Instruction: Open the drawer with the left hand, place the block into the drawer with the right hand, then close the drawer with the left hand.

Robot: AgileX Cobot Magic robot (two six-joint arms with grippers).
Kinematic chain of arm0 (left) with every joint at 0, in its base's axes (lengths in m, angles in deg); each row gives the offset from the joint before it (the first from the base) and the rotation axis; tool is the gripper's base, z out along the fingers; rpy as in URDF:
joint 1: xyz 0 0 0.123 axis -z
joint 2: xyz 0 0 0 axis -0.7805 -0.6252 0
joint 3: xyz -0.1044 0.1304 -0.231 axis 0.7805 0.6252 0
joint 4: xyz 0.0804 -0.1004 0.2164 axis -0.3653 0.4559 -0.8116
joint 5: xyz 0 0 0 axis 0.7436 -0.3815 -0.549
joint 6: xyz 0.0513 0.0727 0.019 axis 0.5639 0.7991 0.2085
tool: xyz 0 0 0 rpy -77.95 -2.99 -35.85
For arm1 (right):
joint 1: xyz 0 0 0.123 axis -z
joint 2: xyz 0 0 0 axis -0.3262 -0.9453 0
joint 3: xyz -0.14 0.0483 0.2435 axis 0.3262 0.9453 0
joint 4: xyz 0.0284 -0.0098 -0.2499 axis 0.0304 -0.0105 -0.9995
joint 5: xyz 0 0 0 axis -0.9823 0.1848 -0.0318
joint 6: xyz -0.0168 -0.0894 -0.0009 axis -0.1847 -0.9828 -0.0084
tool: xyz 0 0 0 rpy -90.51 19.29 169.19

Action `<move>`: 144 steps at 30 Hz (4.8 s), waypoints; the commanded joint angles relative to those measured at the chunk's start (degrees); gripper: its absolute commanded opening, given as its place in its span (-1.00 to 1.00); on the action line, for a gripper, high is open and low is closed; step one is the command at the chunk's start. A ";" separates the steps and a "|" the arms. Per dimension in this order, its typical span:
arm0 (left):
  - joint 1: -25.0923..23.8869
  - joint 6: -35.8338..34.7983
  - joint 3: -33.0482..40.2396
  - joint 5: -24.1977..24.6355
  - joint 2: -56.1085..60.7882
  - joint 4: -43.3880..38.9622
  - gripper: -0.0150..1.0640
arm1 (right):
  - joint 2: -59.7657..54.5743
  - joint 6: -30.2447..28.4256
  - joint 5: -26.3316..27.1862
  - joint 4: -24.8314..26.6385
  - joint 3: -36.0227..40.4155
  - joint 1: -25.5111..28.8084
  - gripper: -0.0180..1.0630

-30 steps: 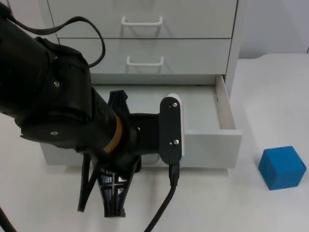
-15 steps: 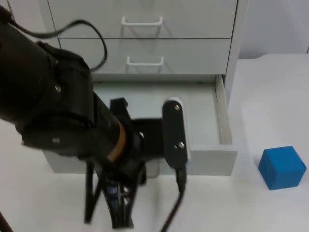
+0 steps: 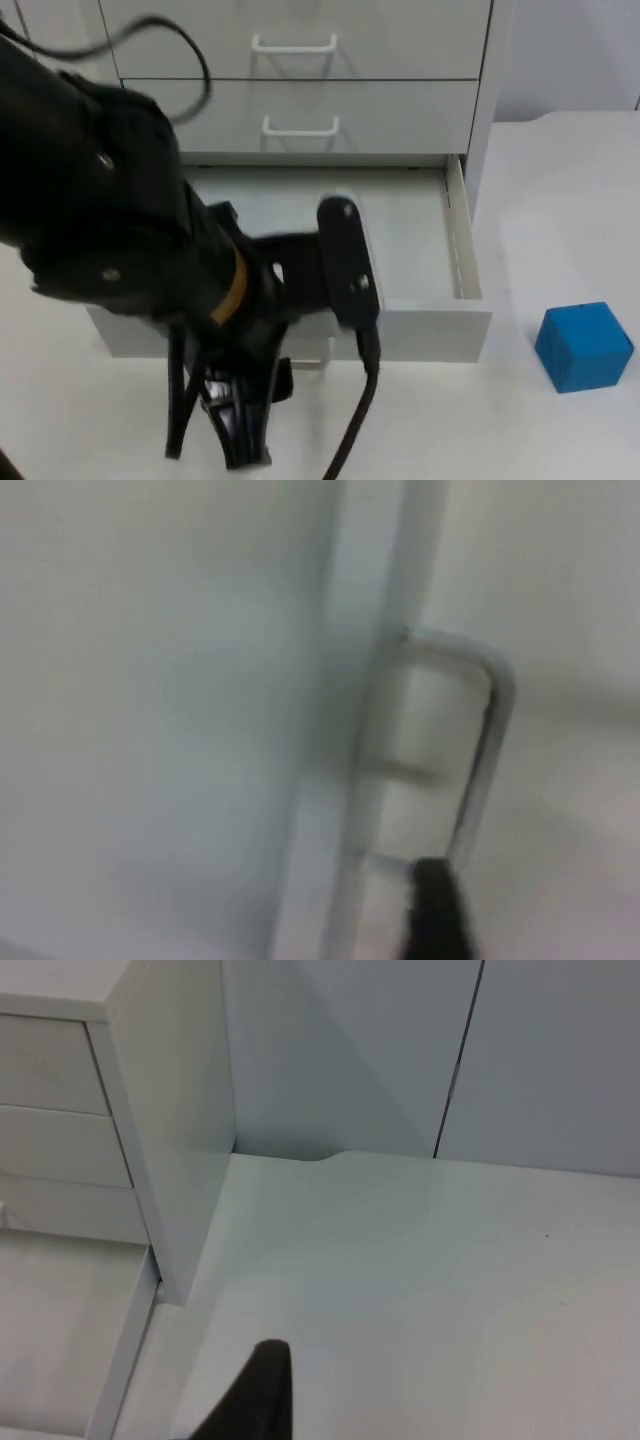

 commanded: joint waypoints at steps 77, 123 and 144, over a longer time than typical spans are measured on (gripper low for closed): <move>-45.80 -12.33 0.01 -7.07 49.36 28.24 0.98 | 0.00 1.24 0.11 1.68 4.39 0.04 0.98; -45.69 -11.62 0.01 -3.72 49.60 28.40 0.98 | -54.54 20.75 39.34 -1.09 22.37 -14.56 0.98; -45.72 -11.62 0.01 -3.84 49.60 25.86 0.98 | -61.74 22.22 45.47 -1.09 22.37 -14.56 0.98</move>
